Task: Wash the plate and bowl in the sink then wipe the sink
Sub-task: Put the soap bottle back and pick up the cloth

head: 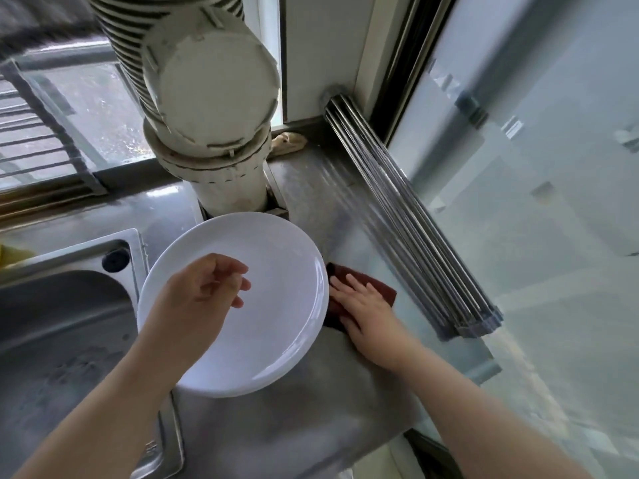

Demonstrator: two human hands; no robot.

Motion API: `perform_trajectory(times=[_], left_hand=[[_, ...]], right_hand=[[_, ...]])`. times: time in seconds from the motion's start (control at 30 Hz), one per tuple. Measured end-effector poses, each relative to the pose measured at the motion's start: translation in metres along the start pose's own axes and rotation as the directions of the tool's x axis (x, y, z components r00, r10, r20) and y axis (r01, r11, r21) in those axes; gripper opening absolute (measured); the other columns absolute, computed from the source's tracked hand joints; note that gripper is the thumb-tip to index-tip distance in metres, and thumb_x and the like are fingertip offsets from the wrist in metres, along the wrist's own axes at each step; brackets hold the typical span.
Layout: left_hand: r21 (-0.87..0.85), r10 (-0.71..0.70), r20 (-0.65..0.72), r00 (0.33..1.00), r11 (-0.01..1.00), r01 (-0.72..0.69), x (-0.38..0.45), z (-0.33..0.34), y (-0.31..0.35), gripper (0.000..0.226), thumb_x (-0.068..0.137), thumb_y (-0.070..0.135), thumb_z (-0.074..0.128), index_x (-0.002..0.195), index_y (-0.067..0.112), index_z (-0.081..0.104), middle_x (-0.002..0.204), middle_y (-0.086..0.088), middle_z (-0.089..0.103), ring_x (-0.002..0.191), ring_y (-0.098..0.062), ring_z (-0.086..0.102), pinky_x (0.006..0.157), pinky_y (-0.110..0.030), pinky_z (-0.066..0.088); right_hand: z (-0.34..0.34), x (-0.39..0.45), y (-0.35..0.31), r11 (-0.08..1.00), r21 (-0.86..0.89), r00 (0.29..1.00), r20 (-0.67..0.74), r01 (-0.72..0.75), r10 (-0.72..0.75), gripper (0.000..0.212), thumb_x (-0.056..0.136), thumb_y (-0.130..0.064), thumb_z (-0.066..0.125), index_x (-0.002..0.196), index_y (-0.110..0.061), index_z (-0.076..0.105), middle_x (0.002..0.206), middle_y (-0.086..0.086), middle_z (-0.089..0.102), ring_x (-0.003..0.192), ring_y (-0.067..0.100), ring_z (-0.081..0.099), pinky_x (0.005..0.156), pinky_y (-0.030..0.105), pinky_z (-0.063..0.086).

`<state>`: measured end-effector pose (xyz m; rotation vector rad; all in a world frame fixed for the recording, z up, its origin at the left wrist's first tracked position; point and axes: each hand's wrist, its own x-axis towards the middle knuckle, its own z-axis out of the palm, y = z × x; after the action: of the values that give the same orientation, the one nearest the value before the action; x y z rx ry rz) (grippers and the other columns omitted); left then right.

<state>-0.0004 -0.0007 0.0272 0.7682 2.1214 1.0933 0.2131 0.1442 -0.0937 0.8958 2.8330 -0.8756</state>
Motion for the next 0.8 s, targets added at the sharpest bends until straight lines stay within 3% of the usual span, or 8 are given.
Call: perform_trajectory(times=[0.1,0.23,0.3,0.4,0.5,0.63,0.7,0.8], left_hand=[[-0.002,0.008,-0.004,1.000,1.000,-0.008,-0.005,-0.002,0.001,0.025,0.092,0.003,0.052,0.086,0.024,0.063,0.078,0.014,0.069,0.064,-0.006,0.064,0.071,-0.028,0.050],[-0.043,0.016,-0.012,1.000,0.999,-0.017,-0.011,0.000,-0.001,0.026,0.092,0.000,0.052,0.084,0.022,0.064,0.076,0.009,0.071,0.060,-0.008,0.063,0.069,-0.029,0.048],[-0.042,0.035,-0.006,0.999,0.999,-0.035,-0.016,0.001,-0.004,0.025,0.092,0.000,0.052,0.085,0.020,0.065,0.077,0.009,0.071,0.060,-0.007,0.063,0.067,-0.027,0.048],[-0.038,0.058,-0.004,0.998,0.998,-0.058,-0.022,-0.002,-0.008,0.024,0.092,-0.001,0.052,0.086,0.017,0.065,0.078,0.007,0.070,0.059,-0.005,0.062,0.062,-0.017,0.051],[-0.077,0.071,-0.012,0.997,0.994,-0.071,-0.025,-0.010,-0.014,0.027,0.092,-0.003,0.051,0.084,0.019,0.065,0.076,0.007,0.071,0.058,-0.005,0.061,0.059,-0.011,0.049],[-0.084,0.094,0.015,0.995,0.992,-0.093,-0.029,-0.021,-0.017,0.029,0.092,-0.002,0.050,0.083,0.022,0.064,0.075,0.009,0.071,0.058,-0.006,0.062,0.067,-0.026,0.049],[-0.087,0.108,0.007,0.994,0.990,-0.107,-0.035,-0.026,-0.019,0.030,0.092,-0.002,0.050,0.083,0.023,0.064,0.074,0.009,0.071,0.059,-0.006,0.062,0.068,-0.027,0.047],[-0.091,0.086,-0.100,0.991,0.991,-0.095,-0.042,-0.038,-0.026,0.031,0.092,-0.003,0.050,0.082,0.024,0.063,0.076,0.003,0.068,0.068,-0.013,0.062,0.068,-0.025,0.046]], right_hand=[[-0.009,-0.006,0.017,0.983,-0.032,0.982,-0.064,-0.180,0.178,0.057,0.098,-0.024,0.041,0.149,-0.033,0.017,0.154,-0.020,0.007,0.145,0.006,-0.002,0.119,0.034,-0.003],[-0.032,0.089,0.017,0.901,-0.069,0.902,-0.103,-0.428,0.420,0.060,0.100,-0.025,0.032,0.152,-0.021,0.002,0.159,-0.007,-0.005,0.146,0.019,-0.006,0.117,0.042,-0.002],[-0.027,0.117,0.007,0.920,-0.079,0.922,-0.079,-0.384,0.379,0.061,0.100,-0.025,0.031,0.152,-0.021,0.000,0.159,-0.007,-0.007,0.146,0.020,-0.007,0.117,0.042,-0.002],[-0.010,0.089,-0.009,0.973,-0.065,0.974,-0.050,-0.222,0.219,0.060,0.099,-0.025,0.038,0.152,-0.026,0.010,0.159,-0.011,0.003,0.146,0.014,-0.001,0.117,0.038,0.000],[-0.005,0.025,0.002,0.941,0.008,0.932,-0.136,-0.338,0.336,0.059,0.098,-0.022,0.039,0.151,-0.028,0.015,0.158,-0.014,0.007,0.146,0.011,0.001,0.117,0.035,-0.002],[0.010,-0.054,-0.006,0.830,0.089,0.799,-0.232,-0.550,0.554,0.056,0.100,-0.025,0.034,0.151,-0.028,0.013,0.158,-0.013,0.003,0.146,0.010,-0.003,0.116,0.033,-0.005],[0.031,-0.072,-0.029,0.788,0.102,0.752,-0.246,-0.607,0.611,0.057,0.100,-0.025,0.032,0.152,-0.028,0.009,0.158,-0.014,-0.001,0.146,0.010,-0.007,0.116,0.033,-0.007],[0.071,-0.084,-0.083,0.860,0.065,0.835,-0.216,-0.505,0.507,0.058,0.098,-0.026,0.032,0.151,-0.031,0.010,0.154,-0.020,-0.004,0.146,0.010,-0.002,0.116,0.028,-0.007]])
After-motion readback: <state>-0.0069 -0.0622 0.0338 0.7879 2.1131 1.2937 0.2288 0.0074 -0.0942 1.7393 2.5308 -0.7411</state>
